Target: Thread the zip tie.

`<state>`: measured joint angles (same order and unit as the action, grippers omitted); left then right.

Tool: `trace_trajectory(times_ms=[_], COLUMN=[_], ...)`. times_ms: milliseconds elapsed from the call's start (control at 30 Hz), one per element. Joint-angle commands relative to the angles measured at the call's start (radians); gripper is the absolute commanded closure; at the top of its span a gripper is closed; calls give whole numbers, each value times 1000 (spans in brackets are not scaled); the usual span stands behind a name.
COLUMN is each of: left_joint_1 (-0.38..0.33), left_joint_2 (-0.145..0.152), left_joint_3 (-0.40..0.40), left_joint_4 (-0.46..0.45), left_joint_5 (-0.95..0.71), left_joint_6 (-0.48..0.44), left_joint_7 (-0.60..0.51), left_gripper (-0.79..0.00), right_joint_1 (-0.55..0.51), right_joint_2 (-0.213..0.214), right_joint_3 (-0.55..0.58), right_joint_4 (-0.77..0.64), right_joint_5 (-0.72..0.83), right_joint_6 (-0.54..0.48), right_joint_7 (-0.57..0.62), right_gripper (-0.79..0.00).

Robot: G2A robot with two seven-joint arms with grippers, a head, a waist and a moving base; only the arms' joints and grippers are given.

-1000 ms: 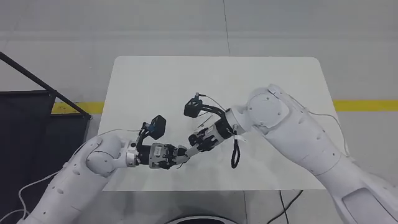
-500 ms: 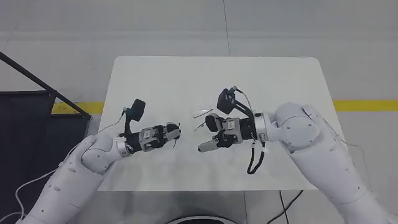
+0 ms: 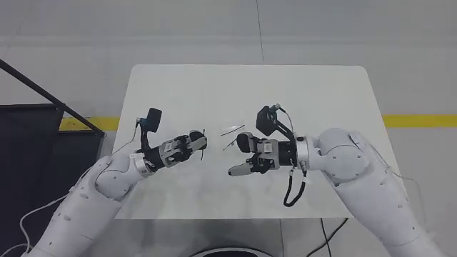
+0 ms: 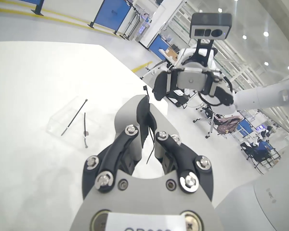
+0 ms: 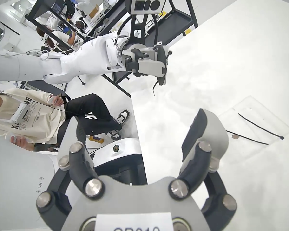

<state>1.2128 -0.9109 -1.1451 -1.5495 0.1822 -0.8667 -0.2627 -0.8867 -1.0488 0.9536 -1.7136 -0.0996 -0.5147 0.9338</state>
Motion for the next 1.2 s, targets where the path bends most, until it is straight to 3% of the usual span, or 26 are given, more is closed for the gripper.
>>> trace_trajectory(times_ms=[0, 133, 333, 400, 533, 867, 1000, 1167], left_joint_1=[4, 4, -9, -15, -27, -37, -38, -37], left_joint_2=[-7, -21, -40, -46, -55, -70, -74, -79], left_joint_3=[5, 20, 51, 58, 65, 64, 62, 57], left_joint_4=[-8, -5, 12, 18, 26, 41, 47, 50], left_joint_5=[6, 18, 31, 36, 41, 46, 49, 48], left_joint_6=[20, 35, 15, 13, 10, 1, -8, -10], left_joint_7=[40, 104, 140, 145, 150, 146, 139, 135], left_gripper=[0, 0, 0, 0, 0, 0, 0, 0], right_joint_1=[1, 7, 20, 30, 51, 69, 71, 73], right_joint_2=[-8, -28, -57, -66, -80, -97, -101, -106], right_joint_3=[-26, -82, -137, -152, -178, -184, -183, -181], right_joint_4=[22, 74, 149, 169, 195, 232, 242, 247], right_joint_5=[-14, -26, -24, -27, -32, -25, -21, -16], right_joint_6=[15, -5, -41, -51, -60, -63, -63, -63], right_joint_7=[-33, -117, -232, -250, -265, -268, -264, -256], right_gripper=[-785, -785, -674, -616, -416, -203, -163, -28])
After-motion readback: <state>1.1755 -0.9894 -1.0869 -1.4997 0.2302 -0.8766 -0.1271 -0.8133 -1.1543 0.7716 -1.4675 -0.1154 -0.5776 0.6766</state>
